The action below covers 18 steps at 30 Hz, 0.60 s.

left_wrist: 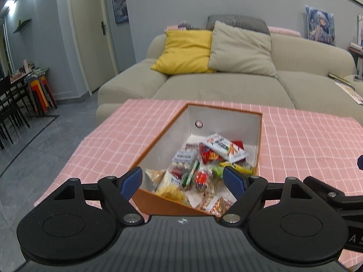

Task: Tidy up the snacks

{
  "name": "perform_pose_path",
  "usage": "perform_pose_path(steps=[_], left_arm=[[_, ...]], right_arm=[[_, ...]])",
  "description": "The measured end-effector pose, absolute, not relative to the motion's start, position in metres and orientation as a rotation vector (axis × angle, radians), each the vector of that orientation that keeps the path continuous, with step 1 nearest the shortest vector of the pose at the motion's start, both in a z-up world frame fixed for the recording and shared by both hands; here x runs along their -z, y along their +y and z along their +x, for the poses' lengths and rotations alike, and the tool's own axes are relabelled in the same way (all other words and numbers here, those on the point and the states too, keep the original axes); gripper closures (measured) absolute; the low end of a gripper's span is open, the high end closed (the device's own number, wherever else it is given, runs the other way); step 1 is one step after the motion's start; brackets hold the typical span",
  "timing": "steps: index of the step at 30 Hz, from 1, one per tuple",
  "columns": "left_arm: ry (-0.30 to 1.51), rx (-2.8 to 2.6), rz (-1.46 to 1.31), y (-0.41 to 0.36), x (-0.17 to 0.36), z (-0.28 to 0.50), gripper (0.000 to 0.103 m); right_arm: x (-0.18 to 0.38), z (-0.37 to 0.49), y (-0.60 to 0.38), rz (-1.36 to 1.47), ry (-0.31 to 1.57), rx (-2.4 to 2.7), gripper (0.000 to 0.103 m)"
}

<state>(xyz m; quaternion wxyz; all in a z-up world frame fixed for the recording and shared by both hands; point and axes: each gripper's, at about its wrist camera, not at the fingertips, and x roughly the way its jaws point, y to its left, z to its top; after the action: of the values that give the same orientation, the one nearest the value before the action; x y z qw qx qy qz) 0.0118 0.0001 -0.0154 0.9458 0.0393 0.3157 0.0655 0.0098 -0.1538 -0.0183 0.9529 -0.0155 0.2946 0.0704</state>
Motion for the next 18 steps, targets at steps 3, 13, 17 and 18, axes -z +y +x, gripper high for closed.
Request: perform_pose_path(steps=[3, 13, 17, 18], left_arm=[[0.673, -0.134, 0.085, -0.001, 0.02, 0.013, 0.008], [0.715, -0.126, 0.091, -0.007, 0.024, 0.017, 0.008], [0.719, -0.124, 0.088, -0.007, 0.023, 0.018, 0.008], [0.72, -0.125, 0.085, -0.006, 0.023, 0.018, 0.008]], right_arm=[[0.025, 0.012, -0.152, -0.03, 0.618, -0.138, 0.004], [0.033, 0.018, -0.154, -0.008, 0.662, -0.128, 0.004], [0.033, 0.016, -0.153, -0.011, 0.654, -0.134, 0.004], [0.032, 0.016, -0.153, -0.013, 0.653, -0.136, 0.004]])
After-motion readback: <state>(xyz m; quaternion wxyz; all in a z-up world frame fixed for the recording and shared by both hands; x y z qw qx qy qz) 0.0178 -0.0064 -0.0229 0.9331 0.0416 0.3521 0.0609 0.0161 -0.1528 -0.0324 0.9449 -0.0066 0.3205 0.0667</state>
